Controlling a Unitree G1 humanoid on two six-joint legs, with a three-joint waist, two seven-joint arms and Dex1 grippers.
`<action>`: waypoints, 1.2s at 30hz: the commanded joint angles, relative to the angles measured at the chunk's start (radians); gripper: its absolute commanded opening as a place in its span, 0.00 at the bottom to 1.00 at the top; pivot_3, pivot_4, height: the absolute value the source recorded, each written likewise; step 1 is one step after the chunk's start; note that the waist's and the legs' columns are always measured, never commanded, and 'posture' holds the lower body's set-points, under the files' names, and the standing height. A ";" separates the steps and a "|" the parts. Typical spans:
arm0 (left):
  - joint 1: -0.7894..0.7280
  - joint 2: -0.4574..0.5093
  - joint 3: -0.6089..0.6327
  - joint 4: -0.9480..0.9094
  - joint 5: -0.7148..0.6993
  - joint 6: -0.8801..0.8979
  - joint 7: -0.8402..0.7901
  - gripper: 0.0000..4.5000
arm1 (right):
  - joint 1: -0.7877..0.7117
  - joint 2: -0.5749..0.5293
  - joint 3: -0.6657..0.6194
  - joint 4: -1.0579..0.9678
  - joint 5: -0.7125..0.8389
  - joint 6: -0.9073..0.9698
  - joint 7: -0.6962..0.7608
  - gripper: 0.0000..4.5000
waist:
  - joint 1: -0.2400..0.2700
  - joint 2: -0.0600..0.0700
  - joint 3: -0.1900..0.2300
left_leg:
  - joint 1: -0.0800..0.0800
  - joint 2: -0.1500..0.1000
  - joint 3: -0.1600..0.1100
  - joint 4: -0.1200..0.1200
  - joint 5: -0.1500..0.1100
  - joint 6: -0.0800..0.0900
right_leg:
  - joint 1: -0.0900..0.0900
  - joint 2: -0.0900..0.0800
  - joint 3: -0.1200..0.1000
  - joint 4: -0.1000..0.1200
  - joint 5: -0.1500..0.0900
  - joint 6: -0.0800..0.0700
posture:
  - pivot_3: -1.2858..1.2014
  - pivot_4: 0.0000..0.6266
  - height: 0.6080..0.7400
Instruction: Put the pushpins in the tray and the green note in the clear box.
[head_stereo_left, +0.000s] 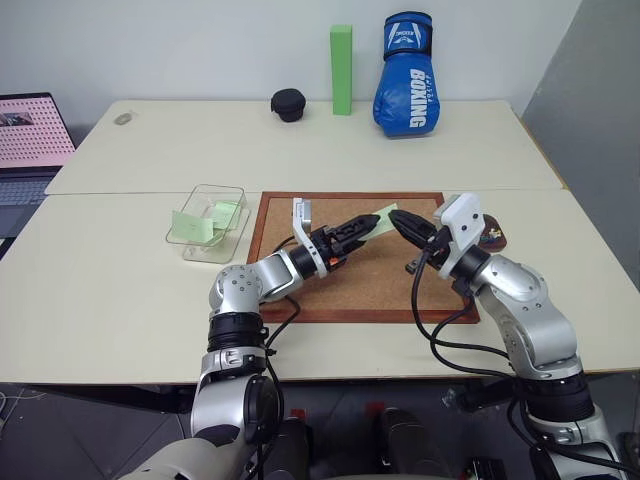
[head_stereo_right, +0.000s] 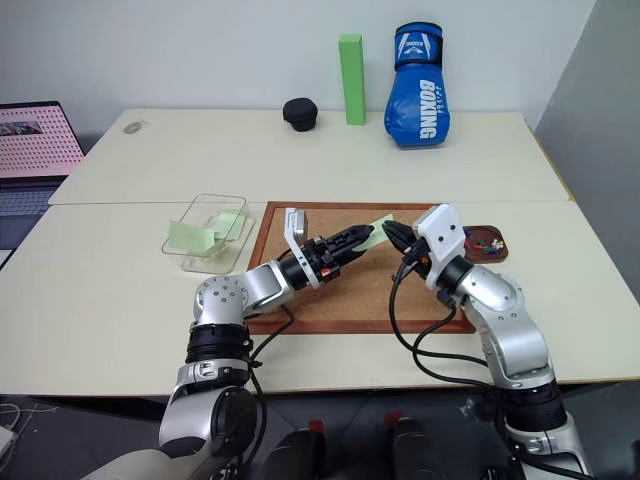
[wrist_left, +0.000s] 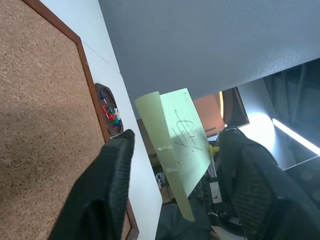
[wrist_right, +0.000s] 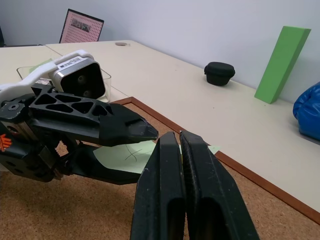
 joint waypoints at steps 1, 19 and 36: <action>-0.015 -0.009 0.008 -0.016 -0.035 -0.014 -0.012 0.43 | -0.001 0.008 0.010 -0.044 0.010 -0.009 0.002 0.00 | 0.000 0.000 0.000 | 0.000 0.000 0.000 0.000 0.000 0.000 | 0.000 0.000 0.000 0.000 0.000 0.000 | 0.52 0.24 1.00; 0.021 0.010 -0.052 -0.058 0.000 -0.026 -0.023 0.00 | 0.012 -0.001 0.017 -0.048 0.002 -0.012 0.004 0.00 | 0.000 0.000 0.000 | 0.000 0.000 0.000 0.000 0.000 0.000 | 0.000 0.000 0.000 0.000 0.000 0.000 | 0.52 0.24 1.00; 0.006 0.038 -0.152 -0.049 0.140 -0.211 -0.033 0.00 | 0.028 0.006 -0.072 -0.075 0.057 0.054 -0.073 0.00 | 0.000 0.000 0.000 | -0.001 0.000 0.000 0.000 0.000 0.000 | 0.000 0.000 0.000 -0.001 0.000 0.000 | 0.52 0.24 1.00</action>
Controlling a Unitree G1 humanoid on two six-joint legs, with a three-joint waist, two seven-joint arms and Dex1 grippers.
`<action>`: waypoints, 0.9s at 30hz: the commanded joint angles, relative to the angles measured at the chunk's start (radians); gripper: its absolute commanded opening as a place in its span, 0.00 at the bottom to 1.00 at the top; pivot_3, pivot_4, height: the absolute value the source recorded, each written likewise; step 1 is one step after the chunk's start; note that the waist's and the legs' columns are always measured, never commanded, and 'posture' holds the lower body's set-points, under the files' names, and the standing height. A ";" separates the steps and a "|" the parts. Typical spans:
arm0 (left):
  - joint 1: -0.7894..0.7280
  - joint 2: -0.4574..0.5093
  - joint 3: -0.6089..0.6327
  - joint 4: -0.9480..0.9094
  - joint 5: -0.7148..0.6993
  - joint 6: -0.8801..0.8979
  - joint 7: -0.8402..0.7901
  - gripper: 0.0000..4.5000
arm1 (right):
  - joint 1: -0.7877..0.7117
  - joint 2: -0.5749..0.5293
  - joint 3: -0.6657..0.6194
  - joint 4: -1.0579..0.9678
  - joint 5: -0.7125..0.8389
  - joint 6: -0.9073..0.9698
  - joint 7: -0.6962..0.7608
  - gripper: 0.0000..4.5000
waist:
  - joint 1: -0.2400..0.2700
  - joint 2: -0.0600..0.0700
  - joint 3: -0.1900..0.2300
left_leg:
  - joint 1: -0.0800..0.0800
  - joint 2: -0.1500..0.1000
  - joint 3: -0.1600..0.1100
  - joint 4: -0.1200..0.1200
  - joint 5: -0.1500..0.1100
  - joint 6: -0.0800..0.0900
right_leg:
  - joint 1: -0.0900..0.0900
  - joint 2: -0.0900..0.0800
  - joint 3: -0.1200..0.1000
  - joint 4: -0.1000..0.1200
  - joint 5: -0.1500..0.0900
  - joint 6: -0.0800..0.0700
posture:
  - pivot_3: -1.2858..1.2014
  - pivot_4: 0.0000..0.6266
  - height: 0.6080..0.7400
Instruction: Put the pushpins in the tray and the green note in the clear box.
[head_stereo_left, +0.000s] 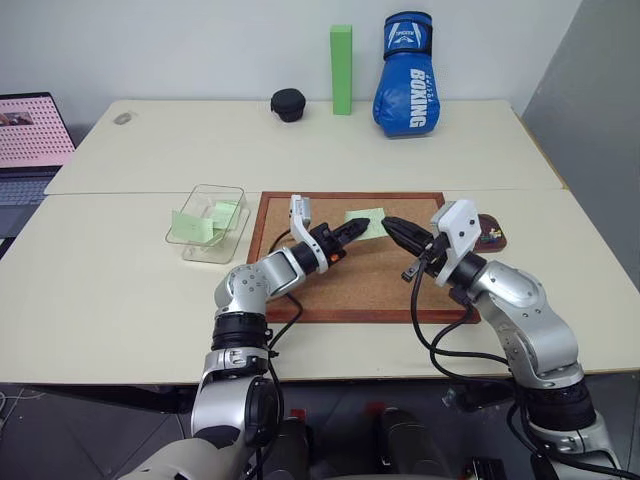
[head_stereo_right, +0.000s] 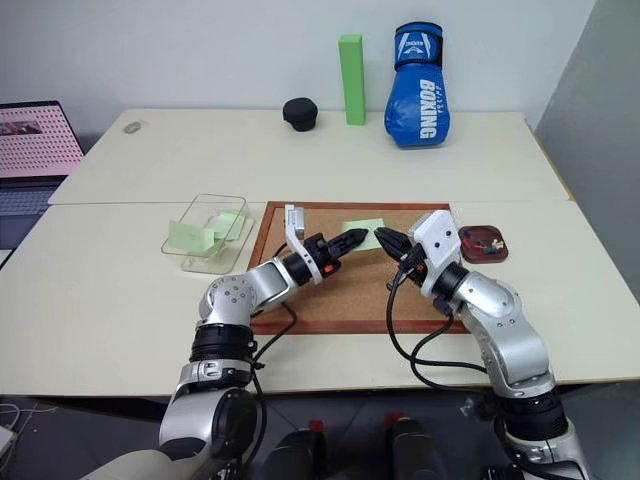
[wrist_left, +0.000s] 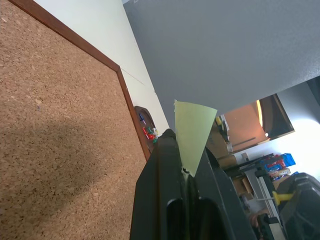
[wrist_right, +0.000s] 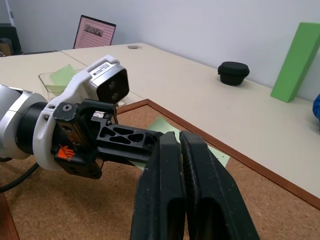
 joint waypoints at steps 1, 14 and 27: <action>0.013 0.042 -0.116 -0.090 0.068 -0.044 -0.086 0.00 | -0.006 0.005 -0.074 0.011 -0.022 -0.014 -0.079 0.00 | 0.000 0.000 0.000 | 0.000 0.000 0.000 0.000 0.000 0.000 | 0.000 0.000 0.000 0.000 0.000 0.000 | 0.52 0.24 1.00; 0.104 0.228 -0.584 -0.316 0.533 -0.640 -0.352 0.00 | -0.130 -0.112 -0.123 0.440 -0.240 -0.117 -0.221 0.00 | 0.001 0.000 0.000 | -0.001 0.000 0.002 -0.001 0.000 0.000 | -0.001 -0.001 0.001 -0.001 0.000 -0.001 | 0.52 0.24 1.00; 0.130 0.200 -0.577 -0.316 0.572 -0.698 -0.351 0.00 | -0.275 -0.103 -0.173 0.805 -0.237 -0.248 -0.259 0.10 | 0.001 0.000 0.001 | -0.001 0.000 0.002 -0.001 0.000 0.000 | -0.001 -0.001 0.002 0.000 0.000 -0.001 | 0.52 0.24 1.00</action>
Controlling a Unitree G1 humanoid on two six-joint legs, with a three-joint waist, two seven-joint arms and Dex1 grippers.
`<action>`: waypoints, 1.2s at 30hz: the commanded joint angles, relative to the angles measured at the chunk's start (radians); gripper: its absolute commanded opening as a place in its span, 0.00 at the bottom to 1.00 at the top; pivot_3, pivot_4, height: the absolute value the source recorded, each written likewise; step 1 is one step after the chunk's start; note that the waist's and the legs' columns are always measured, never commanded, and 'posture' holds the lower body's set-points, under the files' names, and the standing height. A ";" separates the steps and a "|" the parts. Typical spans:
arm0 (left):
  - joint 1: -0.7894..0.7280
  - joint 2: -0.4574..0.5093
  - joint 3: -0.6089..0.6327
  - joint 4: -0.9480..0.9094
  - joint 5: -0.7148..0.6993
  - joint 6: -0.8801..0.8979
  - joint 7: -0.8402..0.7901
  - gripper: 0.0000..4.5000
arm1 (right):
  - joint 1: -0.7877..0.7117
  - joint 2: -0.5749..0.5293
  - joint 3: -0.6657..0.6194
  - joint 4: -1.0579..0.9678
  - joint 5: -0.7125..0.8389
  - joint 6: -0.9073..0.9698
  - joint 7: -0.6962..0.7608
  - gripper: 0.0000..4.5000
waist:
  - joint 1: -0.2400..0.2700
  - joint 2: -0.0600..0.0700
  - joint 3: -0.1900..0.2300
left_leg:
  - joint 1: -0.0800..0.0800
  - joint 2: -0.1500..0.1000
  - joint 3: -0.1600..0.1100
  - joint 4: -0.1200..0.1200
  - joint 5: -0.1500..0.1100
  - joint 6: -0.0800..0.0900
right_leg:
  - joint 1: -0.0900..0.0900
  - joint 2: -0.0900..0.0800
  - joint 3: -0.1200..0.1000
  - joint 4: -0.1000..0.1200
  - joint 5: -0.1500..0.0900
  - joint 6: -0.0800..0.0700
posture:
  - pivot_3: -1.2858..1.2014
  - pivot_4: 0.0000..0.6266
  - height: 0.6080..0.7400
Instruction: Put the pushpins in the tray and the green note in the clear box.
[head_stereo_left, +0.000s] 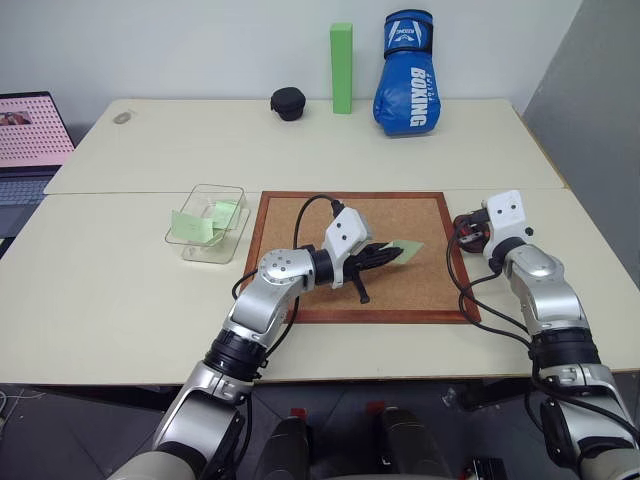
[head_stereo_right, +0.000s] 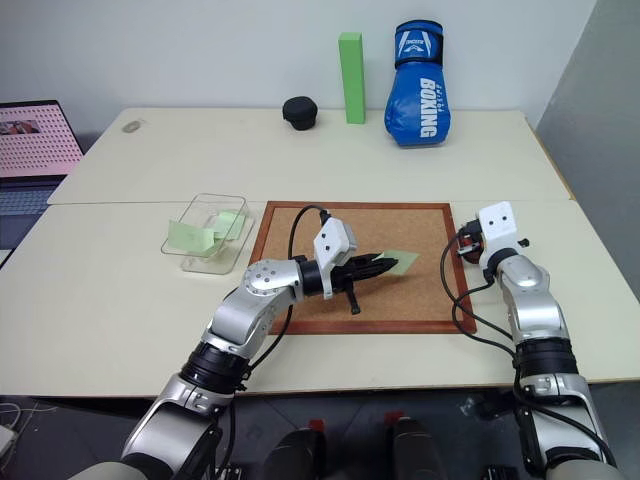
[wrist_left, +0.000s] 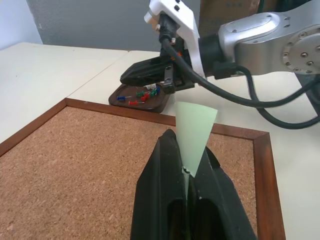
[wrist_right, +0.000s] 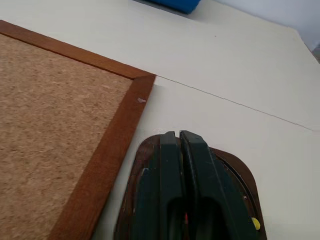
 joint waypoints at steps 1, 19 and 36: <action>0.005 -0.009 0.012 -0.041 -0.007 -0.001 -0.001 0.00 | -0.028 -0.015 -0.031 0.010 0.001 -0.049 -0.014 0.12 | 0.000 0.000 0.000 | 0.000 0.000 0.000 0.000 0.000 0.000 | 0.000 0.000 0.000 0.000 0.000 0.000 | 0.52 0.24 1.00; -0.001 -0.022 0.038 -0.034 -0.012 0.032 0.025 0.00 | 0.109 -0.051 0.010 -0.254 0.045 -0.101 0.159 0.81 | 0.000 0.000 0.000 | 0.000 0.000 0.000 0.000 0.000 0.000 | 0.000 0.000 0.000 0.001 0.000 0.000 | 0.52 0.24 1.00; 0.018 0.039 0.437 -0.136 0.237 0.146 0.775 0.00 | 0.165 -0.014 0.059 -0.989 0.525 0.399 0.294 0.81 | 0.003 0.000 0.001 | 0.000 0.001 -0.003 0.001 0.000 0.000 | 0.001 0.000 -0.002 0.001 0.000 0.001 | 0.52 0.24 1.00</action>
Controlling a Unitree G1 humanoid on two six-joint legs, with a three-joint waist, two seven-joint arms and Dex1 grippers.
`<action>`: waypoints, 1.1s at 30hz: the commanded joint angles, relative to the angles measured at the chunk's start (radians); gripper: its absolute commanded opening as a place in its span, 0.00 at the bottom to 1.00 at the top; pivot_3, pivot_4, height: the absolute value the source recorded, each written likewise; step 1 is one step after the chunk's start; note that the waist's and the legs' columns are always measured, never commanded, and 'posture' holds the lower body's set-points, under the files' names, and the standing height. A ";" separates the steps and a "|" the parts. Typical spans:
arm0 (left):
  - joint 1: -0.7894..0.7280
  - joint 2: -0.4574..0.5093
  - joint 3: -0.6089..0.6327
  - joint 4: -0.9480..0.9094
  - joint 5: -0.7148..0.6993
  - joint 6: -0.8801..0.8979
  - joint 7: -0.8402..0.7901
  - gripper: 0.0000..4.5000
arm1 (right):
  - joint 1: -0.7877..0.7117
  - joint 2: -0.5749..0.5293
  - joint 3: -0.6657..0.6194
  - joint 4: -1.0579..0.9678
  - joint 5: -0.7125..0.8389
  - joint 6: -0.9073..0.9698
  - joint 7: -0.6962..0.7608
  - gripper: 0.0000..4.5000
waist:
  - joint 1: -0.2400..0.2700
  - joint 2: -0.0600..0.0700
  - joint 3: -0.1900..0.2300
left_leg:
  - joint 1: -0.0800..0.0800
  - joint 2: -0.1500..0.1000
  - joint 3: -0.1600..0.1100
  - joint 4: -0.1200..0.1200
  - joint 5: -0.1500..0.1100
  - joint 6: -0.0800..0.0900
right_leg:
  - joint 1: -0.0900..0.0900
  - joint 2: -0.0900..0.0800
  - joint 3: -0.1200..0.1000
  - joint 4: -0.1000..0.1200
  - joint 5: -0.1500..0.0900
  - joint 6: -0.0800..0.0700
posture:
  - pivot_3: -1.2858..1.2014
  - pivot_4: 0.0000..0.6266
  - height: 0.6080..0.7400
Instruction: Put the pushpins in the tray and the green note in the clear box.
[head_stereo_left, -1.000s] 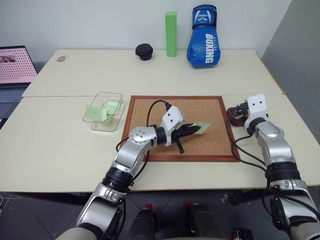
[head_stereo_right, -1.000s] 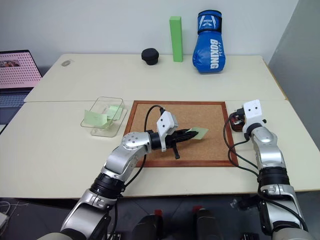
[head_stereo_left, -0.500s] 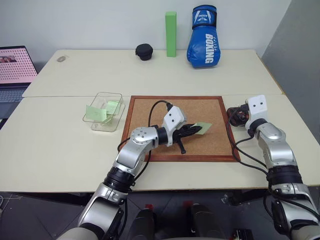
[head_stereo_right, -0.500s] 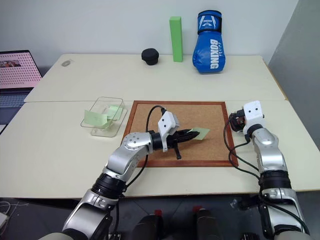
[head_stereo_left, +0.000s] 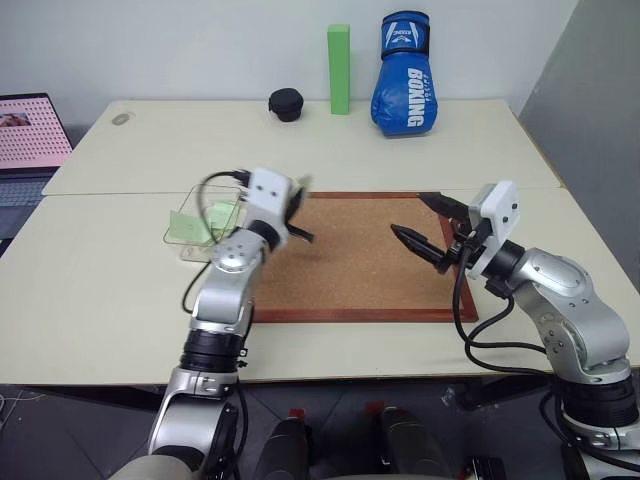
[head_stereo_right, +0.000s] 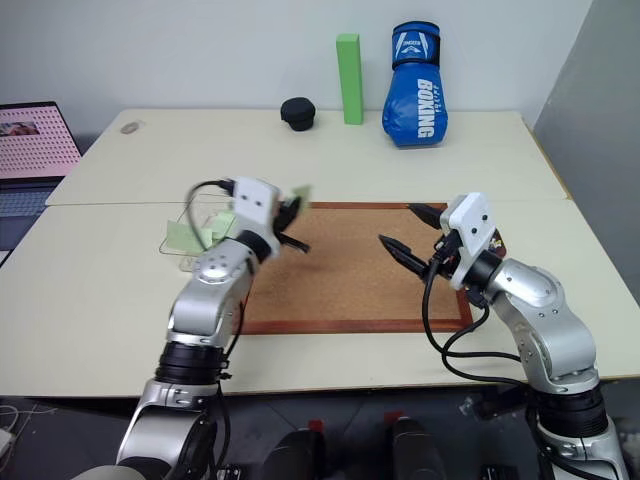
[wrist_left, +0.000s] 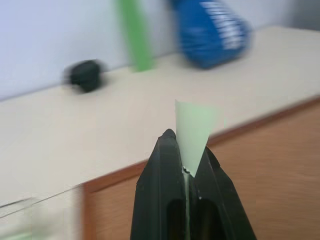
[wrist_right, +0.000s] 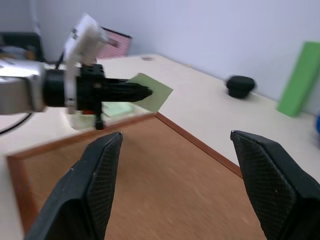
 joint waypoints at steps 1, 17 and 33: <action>0.001 0.036 0.082 -0.062 0.046 0.024 0.119 0.00 | -0.035 0.021 0.001 -0.067 0.067 0.064 -0.031 0.81 | 0.004 0.000 0.000 | 0.000 0.000 0.000 0.000 0.000 0.000 | 0.000 0.000 0.000 0.000 0.000 0.000 | 0.52 0.24 1.00; -0.028 0.041 0.126 0.069 0.051 0.051 0.246 0.32 | -0.055 0.018 0.021 -0.048 0.037 0.053 -0.033 0.83 | 0.007 -0.001 0.001 | -0.001 -0.001 -0.001 0.000 0.000 0.000 | 0.000 -0.001 -0.002 0.000 0.000 0.000 | 0.52 0.24 1.00; -0.038 0.027 0.130 0.087 0.033 0.045 0.261 0.99 | -0.052 -0.007 0.010 -0.041 0.027 0.041 -0.029 0.83 | 0.007 -0.001 0.001 | -0.001 -0.001 -0.001 0.000 0.000 0.000 | 0.000 -0.001 -0.002 0.000 0.000 0.000 | 0.52 0.24 1.00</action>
